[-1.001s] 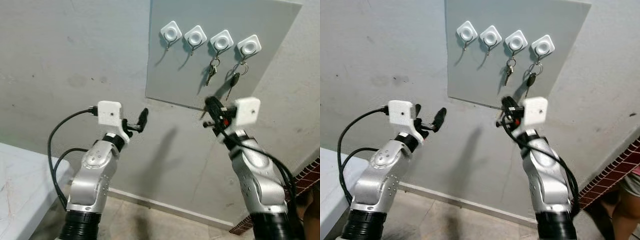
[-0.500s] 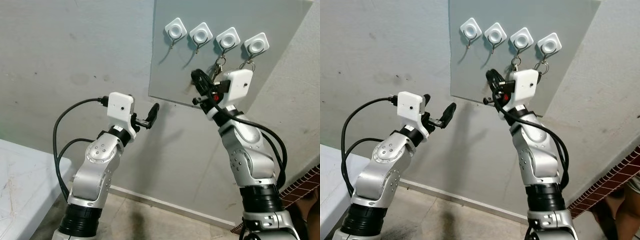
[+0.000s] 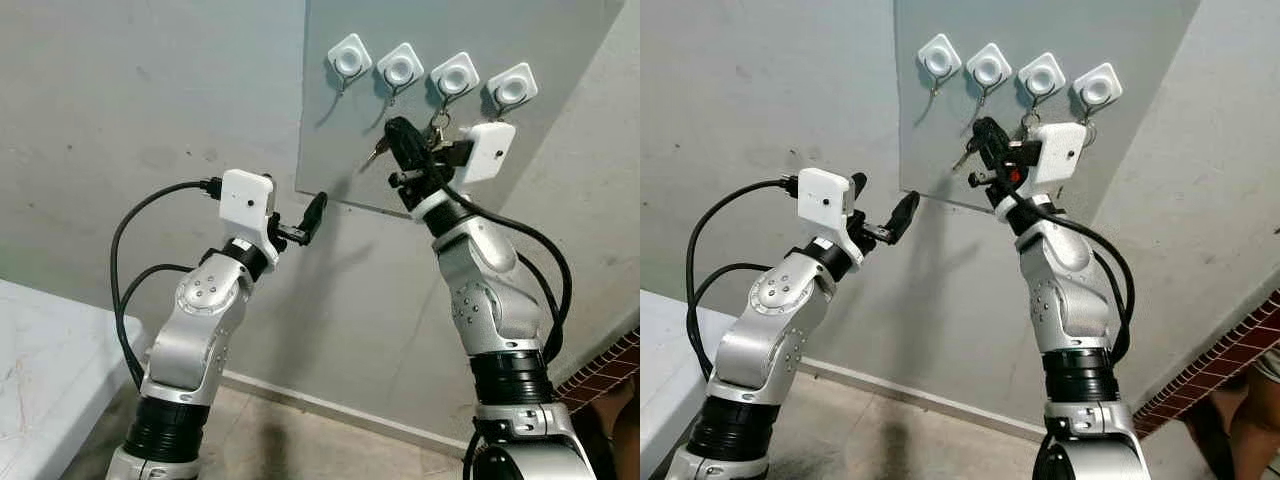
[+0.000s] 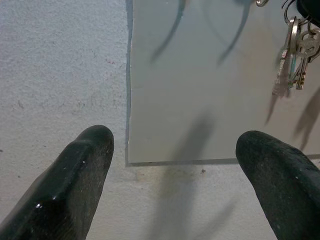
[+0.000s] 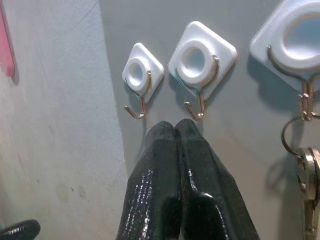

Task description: Hang keys on a hook

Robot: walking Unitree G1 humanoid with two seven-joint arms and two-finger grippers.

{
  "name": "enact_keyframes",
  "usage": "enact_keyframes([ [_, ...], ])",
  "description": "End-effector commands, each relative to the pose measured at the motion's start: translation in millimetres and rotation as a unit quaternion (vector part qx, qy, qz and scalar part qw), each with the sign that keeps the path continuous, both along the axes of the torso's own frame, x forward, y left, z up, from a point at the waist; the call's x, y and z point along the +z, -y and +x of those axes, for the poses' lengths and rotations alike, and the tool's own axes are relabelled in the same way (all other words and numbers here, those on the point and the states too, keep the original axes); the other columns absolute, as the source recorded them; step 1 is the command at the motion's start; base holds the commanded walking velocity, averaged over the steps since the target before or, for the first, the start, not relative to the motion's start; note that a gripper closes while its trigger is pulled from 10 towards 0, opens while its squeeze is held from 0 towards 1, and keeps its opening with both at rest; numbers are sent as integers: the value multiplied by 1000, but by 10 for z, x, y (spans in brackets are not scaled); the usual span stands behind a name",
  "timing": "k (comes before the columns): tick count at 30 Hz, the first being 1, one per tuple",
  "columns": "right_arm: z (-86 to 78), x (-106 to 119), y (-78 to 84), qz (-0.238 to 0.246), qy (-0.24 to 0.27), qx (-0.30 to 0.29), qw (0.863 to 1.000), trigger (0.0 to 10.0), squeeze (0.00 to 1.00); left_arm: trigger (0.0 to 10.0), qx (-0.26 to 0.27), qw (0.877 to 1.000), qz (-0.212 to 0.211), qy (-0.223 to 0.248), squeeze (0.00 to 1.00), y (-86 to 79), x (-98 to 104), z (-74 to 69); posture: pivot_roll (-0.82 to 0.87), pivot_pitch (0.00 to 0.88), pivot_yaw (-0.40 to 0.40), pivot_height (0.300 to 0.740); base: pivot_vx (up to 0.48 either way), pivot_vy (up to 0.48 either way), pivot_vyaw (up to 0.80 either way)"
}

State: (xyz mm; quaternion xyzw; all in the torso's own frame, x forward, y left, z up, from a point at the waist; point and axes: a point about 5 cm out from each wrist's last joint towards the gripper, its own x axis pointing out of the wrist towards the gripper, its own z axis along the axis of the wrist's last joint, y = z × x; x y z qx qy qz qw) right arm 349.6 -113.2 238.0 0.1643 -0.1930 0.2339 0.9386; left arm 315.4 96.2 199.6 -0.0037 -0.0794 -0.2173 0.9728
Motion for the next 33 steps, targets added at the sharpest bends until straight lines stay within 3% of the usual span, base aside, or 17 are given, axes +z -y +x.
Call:
enact_keyframes([
  [1,30,89,11,25,10,6,1000,10000,0,10000,-9,1000,1,13,0,41,69,-1,-48,14,-53,740,0,0,0],
  [8,79,141,-6,52,10,12,999,10000,0,10000,-8,1000,0,12,0,46,69,3,-46,10,-55,740,0,0,0],
  [33,187,243,-76,79,17,25,996,10000,0,10000,-4,1000,-6,8,0,49,53,-24,-38,22,-66,740,0,0,0],
])
